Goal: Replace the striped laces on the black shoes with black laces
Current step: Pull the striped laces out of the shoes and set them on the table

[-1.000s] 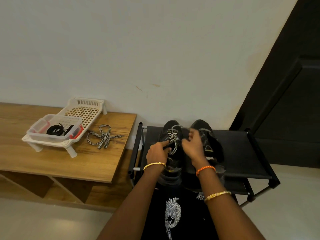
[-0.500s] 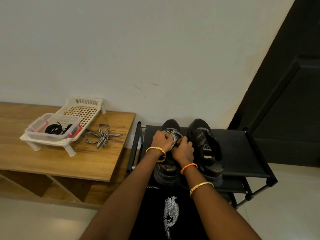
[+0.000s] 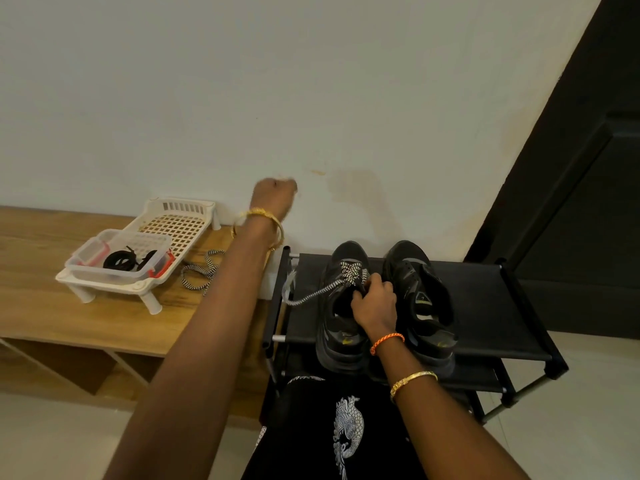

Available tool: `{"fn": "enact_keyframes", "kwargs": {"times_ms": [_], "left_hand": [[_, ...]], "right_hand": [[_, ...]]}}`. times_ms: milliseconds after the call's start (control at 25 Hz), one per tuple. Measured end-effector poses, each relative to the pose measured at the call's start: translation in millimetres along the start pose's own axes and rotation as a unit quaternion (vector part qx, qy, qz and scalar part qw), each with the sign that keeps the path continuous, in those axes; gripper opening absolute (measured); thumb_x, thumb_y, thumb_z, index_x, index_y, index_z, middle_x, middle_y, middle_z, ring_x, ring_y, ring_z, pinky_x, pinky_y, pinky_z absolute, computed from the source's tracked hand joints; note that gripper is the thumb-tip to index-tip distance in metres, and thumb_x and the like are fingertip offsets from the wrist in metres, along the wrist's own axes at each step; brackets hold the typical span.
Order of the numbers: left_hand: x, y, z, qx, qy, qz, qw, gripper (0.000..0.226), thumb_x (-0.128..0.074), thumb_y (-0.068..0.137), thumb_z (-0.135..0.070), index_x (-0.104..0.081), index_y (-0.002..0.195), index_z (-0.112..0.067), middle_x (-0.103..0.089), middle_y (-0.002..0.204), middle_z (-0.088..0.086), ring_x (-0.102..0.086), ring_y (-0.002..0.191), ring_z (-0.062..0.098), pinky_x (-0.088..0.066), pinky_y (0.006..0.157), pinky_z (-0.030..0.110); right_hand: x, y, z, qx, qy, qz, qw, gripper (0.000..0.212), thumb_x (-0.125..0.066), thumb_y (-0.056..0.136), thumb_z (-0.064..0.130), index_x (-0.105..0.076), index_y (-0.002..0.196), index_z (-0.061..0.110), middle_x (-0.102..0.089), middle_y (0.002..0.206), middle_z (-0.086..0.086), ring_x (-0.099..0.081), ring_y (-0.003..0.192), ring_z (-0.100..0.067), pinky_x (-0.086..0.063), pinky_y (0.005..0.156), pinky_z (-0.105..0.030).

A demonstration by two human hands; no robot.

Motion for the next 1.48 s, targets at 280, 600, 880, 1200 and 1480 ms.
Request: {"fn": "enact_keyframes", "kwargs": {"times_ms": [280, 600, 880, 1200, 1480], "left_hand": [[-97.0, -59.9, 102.7, -0.103, 0.158, 0.142, 0.972, 0.027, -0.064, 0.082, -0.004, -0.064, 0.107, -0.013, -0.063, 0.109, 0.002, -0.06, 0.105, 0.02, -0.048, 0.092, 0.031], [-127.4, -55.8, 111.3, -0.199, 0.354, 0.081, 0.91, 0.018, -0.059, 0.09, -0.02, -0.065, 0.106, -0.015, -0.059, 0.113, 0.006, -0.058, 0.101, 0.029, -0.044, 0.077, 0.038], [-126.2, -52.0, 127.4, -0.221, 0.284, 0.034, 0.932, 0.007, -0.054, 0.091, -0.025, -0.058, 0.091, -0.019, -0.061, 0.091, -0.002, -0.058, 0.08, 0.022, -0.036, 0.063, 0.03], [-113.2, -29.3, 175.5, 0.119, -0.183, 0.026, 0.976, 0.021, -0.052, 0.091, -0.002, -0.056, 0.08, -0.02, -0.059, 0.078, 0.001, -0.057, 0.073, 0.014, -0.048, 0.062, 0.021], [-122.4, -51.5, 134.3, -0.212, 0.187, 0.09, 0.955, 0.009, -0.061, 0.073, -0.037, -0.066, 0.078, -0.033, -0.05, 0.108, -0.012, -0.038, 0.115, 0.013, -0.035, 0.092, 0.035]], "right_hand": [[20.9, 4.6, 2.4, 0.05, 0.075, -0.039, 0.995, 0.015, -0.069, 0.08, 0.014, -0.057, 0.089, 0.012, -0.064, 0.082, -0.003, -0.062, 0.08, -0.021, -0.053, 0.077, -0.039], [26.0, 41.7, -4.8, -0.008, 0.12, 0.151, 0.981, 0.006, -0.071, 0.08, 0.006, -0.066, 0.077, 0.004, -0.068, 0.08, -0.013, -0.067, 0.07, -0.019, -0.058, 0.058, -0.029], [25.7, 46.8, -5.0, -0.074, 0.183, 0.259, 0.946, 0.009, -0.069, 0.081, 0.001, -0.062, 0.079, 0.004, -0.065, 0.078, -0.011, -0.065, 0.07, -0.018, -0.055, 0.048, -0.023], [20.2, 54.5, -10.8, -0.094, 0.2, 0.298, 0.929, 0.01, -0.069, 0.081, -0.001, -0.062, 0.076, 0.005, -0.066, 0.075, -0.009, -0.065, 0.068, -0.017, -0.057, 0.052, -0.026], [25.2, 47.4, -18.5, -0.072, 0.244, 0.276, 0.927, 0.012, -0.07, 0.08, 0.0, -0.059, 0.081, 0.005, -0.063, 0.075, -0.008, -0.062, 0.066, -0.014, -0.058, 0.054, -0.022]]}}
Point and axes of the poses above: each hand's wrist, its own y-axis towards the middle knuckle, its own x-axis out of the back of the hand, z = x × y, the point moved 5 cm from there along y, towards the middle knuckle
